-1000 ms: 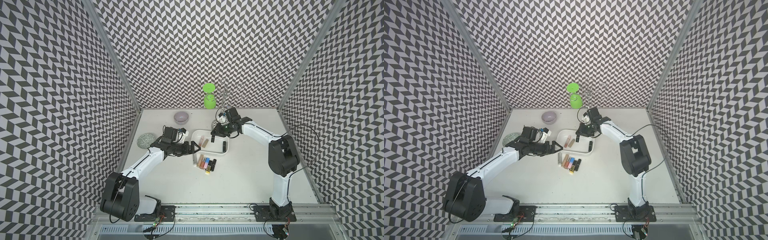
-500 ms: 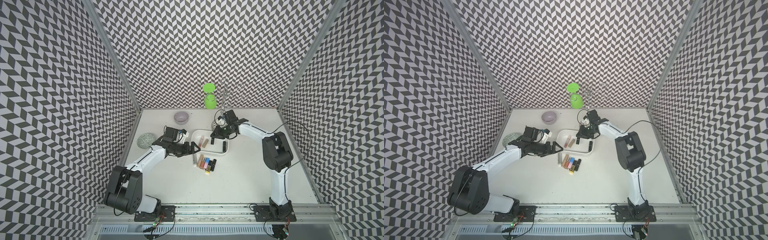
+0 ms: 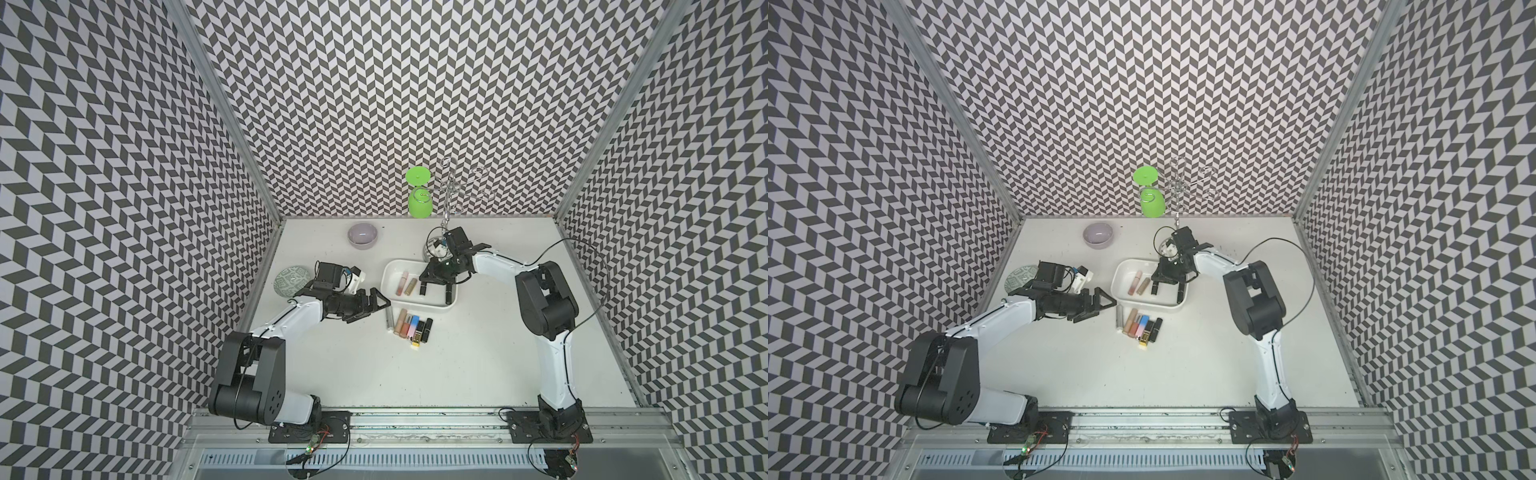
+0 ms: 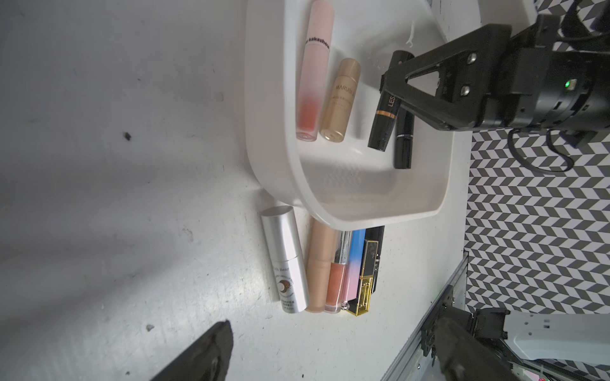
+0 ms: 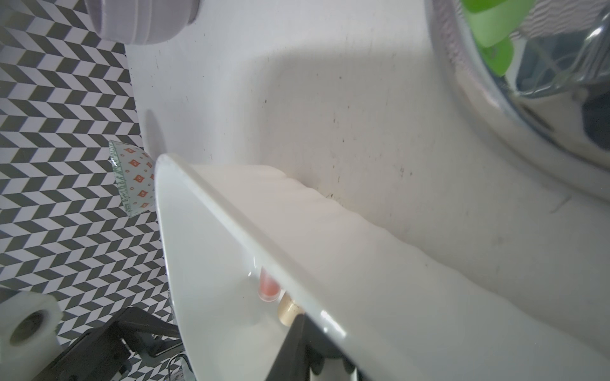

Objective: Put the lipstick into the storage box
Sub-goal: Place the lipstick in the storage box.

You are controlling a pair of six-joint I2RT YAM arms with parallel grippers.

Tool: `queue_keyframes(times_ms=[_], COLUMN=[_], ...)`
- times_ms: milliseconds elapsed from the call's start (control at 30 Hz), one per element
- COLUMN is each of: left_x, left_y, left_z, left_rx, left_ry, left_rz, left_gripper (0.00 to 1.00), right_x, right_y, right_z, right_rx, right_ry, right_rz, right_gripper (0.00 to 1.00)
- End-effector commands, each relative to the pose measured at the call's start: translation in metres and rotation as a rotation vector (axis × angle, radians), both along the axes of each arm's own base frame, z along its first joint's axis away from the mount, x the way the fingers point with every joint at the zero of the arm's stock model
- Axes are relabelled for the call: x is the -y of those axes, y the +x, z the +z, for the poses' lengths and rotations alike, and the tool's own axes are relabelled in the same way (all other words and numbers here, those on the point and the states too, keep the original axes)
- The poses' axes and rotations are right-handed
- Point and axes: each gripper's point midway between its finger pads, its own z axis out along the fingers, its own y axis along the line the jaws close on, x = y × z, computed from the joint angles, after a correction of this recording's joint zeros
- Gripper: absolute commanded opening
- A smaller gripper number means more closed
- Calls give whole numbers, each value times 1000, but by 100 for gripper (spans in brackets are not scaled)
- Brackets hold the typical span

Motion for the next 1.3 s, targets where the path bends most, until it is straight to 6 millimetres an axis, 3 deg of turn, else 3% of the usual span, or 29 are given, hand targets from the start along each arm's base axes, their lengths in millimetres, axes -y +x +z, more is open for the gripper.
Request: queue_keyframes(times_ms=[0,267,467,567,667,900,1133,1267], left_x=[1,2,2,1,-1,-8,-7,-23], left_y=[-1,-12,-21,-25,-29,-36,-56,-61], left_z=[12,21,32,39,42,36,22,8], left_rx=[43,83,98,125,140,124,64,56], left_ry=[-30,-67,-85,-84,-73,31,252,371], left_rz=[-16,-25,-14,-14,-17,37,74,86], left_gripper=[99,99,99,99,99,97,94,93], right_x=[-6,-9,-12,-13,-15,-9,5,21], right_y=[3,-1,-9,-15,-26,-60,-100,-122], right_z=[-6,-4,11,32,66,136,184,206], right_rx=[1,1,26,58,125,283,417,515], right_ry=[21,21,27,37,61,136,214,247], right_rz=[-7,-3,-3,-3,10,63,130,99], right_gripper=[23,32,36,36,37,39,47,51])
